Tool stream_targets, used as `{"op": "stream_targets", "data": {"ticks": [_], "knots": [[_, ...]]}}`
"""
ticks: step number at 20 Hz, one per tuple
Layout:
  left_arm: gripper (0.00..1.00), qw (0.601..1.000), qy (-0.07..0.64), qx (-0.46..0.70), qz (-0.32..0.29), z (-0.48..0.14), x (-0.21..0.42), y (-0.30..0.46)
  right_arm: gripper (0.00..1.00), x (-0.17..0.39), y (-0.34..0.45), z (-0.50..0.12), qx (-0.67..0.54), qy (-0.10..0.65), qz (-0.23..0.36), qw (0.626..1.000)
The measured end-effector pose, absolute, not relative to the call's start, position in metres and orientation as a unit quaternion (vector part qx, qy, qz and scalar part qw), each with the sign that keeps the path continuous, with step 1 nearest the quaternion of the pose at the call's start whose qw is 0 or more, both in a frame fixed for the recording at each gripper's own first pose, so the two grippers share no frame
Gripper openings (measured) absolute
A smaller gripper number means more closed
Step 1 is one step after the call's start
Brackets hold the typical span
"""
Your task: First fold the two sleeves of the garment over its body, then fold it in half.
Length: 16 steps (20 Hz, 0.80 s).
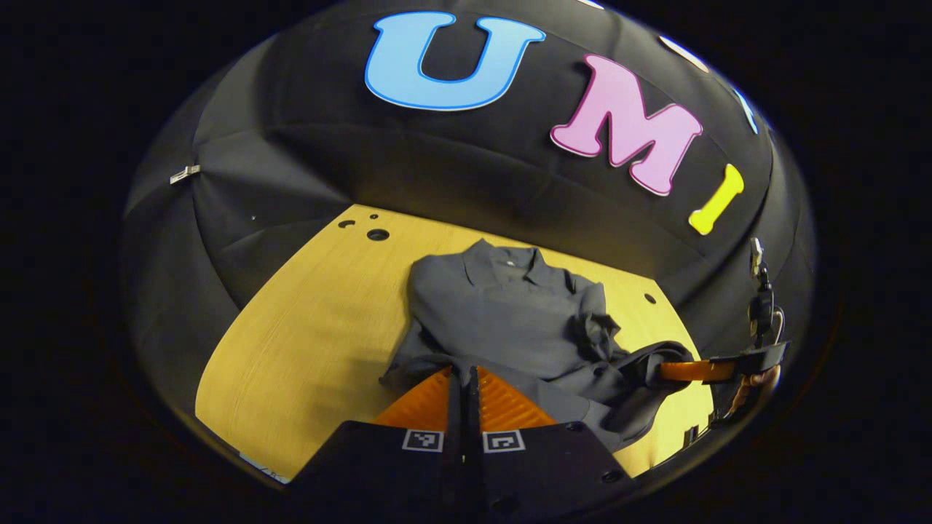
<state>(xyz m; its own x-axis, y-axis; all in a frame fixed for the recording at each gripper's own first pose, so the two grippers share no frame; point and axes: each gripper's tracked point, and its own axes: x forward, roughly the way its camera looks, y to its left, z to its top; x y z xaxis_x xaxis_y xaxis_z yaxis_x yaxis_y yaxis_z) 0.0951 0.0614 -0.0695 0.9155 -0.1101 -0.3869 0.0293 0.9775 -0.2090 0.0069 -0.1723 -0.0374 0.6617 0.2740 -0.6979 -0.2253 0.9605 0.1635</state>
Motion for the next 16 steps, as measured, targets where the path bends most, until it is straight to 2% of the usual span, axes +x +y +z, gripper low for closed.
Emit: {"op": "stream_targets", "data": {"ticks": [1,2,11,16], "knots": [[0.02,0.974,0.198,-0.100,-0.036,-0.065,0.104,0.062,0.09,0.018,-0.170,-0.035,0.037,0.382,0.137,0.913],[0.06,0.976,0.193,-0.096,-0.034,-0.061,0.115,0.065,0.09,0.028,-0.167,-0.031,0.043,0.377,0.138,0.915],[0.05,0.985,0.151,-0.083,-0.023,-0.029,0.222,0.074,0.08,0.130,-0.141,0.001,0.045,0.321,0.159,0.932],[0.05,0.985,0.139,-0.095,-0.018,-0.027,0.287,0.081,0.08,0.185,-0.139,-0.005,0.061,0.305,0.152,0.938]]}}
